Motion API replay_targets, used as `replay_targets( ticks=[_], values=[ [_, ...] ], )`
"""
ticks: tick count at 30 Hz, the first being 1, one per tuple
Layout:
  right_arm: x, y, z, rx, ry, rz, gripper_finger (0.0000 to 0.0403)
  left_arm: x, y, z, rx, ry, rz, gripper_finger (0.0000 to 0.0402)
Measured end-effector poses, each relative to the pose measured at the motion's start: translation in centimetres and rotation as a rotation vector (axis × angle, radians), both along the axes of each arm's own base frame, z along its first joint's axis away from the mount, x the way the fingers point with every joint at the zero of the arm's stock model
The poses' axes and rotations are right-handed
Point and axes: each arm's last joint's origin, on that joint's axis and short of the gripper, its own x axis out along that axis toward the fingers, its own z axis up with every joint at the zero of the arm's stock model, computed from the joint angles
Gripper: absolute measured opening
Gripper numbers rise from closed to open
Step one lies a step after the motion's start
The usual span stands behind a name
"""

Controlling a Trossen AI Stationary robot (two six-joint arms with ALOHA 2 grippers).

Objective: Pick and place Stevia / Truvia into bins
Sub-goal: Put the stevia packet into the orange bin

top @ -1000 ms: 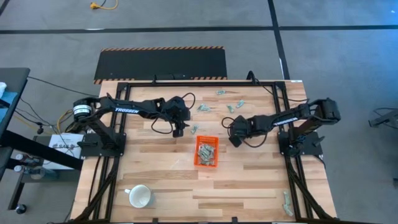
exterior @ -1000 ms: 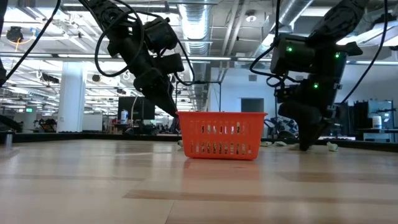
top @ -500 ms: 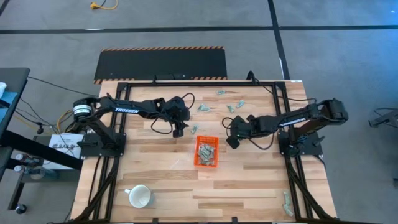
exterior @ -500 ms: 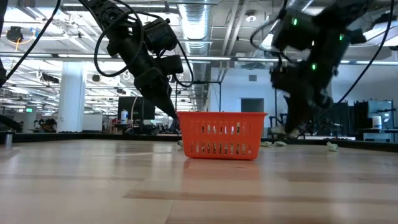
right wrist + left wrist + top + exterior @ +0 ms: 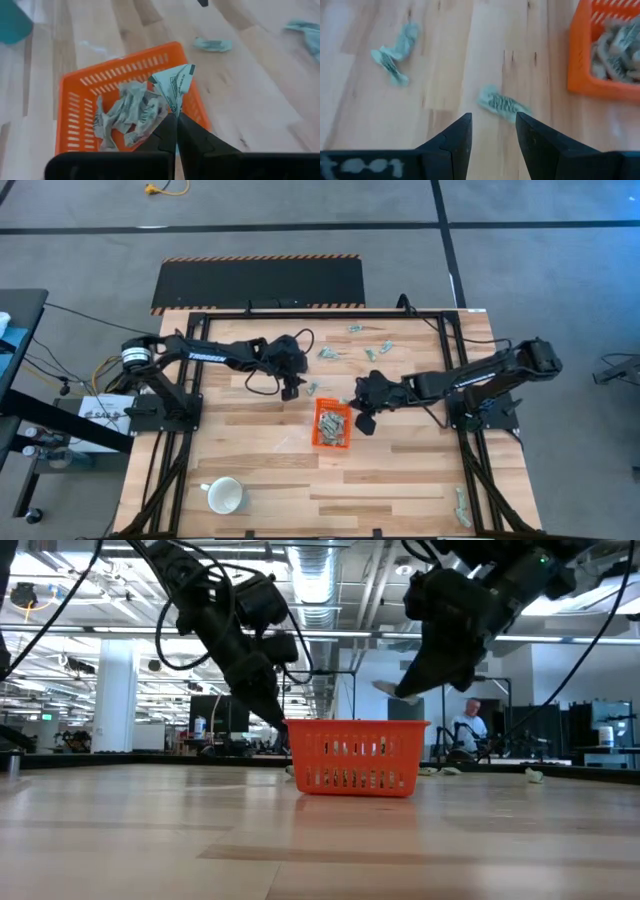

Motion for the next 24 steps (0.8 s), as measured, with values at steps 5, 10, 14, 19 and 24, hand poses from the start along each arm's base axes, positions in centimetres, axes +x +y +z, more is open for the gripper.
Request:
replay_targets(
  ticks=[5, 10, 14, 19, 24],
  values=[
    [0.5, 0.1, -0.3, -0.032, -0.014, 0.038, 0.0019, 0.7, 0.2, -1.9, -0.017, 0.031, 0.005, 0.0141],
    [0.7, 0.2, -0.1, 0.004, -0.041, 0.079, 0.0053, 1.0, 0.3, -2.9, -0.042, 0.041, 0.022, 0.0141],
    [0.8, 0.3, 0.0, 0.015, -0.055, 0.091, 0.0077, 1.1, 0.3, -3.2, -0.053, 0.037, 0.032, 0.0141],
    [0.8, 0.3, 0.0, 0.018, -0.056, 0.095, 0.0092, 1.3, 0.1, -3.1, -0.106, 0.012, -0.012, 0.0141],
    [0.7, 0.3, 0.0, 0.02, -0.054, 0.096, 0.0095, 1.4, -0.2, -3.7, -0.127, 0.031, -0.024, 0.0148]
  ],
)
